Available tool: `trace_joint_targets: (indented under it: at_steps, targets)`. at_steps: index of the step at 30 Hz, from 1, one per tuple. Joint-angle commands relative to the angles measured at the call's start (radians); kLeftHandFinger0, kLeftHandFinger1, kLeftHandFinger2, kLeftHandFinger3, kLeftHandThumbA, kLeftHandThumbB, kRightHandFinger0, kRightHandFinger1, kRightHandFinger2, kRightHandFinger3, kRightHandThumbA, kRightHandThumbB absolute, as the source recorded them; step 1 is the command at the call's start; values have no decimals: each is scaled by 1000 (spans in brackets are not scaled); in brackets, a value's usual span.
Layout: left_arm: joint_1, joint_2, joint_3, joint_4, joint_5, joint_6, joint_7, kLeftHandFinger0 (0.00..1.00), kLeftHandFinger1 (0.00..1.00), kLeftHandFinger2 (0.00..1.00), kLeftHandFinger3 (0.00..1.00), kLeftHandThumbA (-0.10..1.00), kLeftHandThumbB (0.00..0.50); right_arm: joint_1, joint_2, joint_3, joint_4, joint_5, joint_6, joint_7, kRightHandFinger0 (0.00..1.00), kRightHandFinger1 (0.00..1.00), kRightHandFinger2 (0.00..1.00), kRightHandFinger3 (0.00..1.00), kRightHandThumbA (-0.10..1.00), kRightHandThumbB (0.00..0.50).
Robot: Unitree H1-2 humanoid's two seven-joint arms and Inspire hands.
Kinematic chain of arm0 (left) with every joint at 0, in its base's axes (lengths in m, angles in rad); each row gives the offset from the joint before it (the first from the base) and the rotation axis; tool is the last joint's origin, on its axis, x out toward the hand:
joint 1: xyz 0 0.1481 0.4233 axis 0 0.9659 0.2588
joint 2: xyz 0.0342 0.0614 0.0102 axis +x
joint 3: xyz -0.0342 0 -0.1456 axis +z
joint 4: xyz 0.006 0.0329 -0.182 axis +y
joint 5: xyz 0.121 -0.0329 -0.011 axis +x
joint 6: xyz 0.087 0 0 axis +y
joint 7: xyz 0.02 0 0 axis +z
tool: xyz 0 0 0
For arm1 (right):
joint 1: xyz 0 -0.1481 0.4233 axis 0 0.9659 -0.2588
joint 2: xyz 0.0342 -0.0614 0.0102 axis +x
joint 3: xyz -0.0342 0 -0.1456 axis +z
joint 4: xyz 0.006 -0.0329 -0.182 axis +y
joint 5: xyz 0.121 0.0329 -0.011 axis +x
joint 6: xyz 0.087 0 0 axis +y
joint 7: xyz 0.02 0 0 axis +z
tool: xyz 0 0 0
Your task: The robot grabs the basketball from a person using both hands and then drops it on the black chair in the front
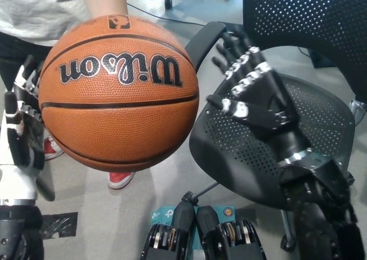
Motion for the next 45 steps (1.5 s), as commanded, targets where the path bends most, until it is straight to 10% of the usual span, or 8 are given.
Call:
trace_joint_targets:
  at_steps: [1,33,42,43,45]
  targets:
    - [-17,-2,-8,-17,11,-28,-10,1000,1000,1000,1000,1000,131,-57,9,27,46,-67,-65,55,1000,1000,1000,1000,1000,430]
    - [-69,-62,-90,21,57,-1,-22,1000,1000,1000,1000,1000,170,-84,121,64,-8,44,59,132,1000,1000,1000,1000,1000,500]
    - [-79,-114,-147,-2,130,23,7,1000,1000,1000,1000,1000,188,-62,154,215,71,-325,-92,-2,1000,1000,1000,1000,1000,350]
    - [-91,-121,-164,7,152,11,8,1000,1000,1000,1000,1000,158,-71,201,220,146,-410,-195,-71,1000,1000,1000,1000,1000,236]
    - [-90,-123,-165,8,153,10,8,1000,1000,1000,1000,1000,157,-72,206,223,158,-424,-212,-82,1000,1000,1000,1000,1000,221]
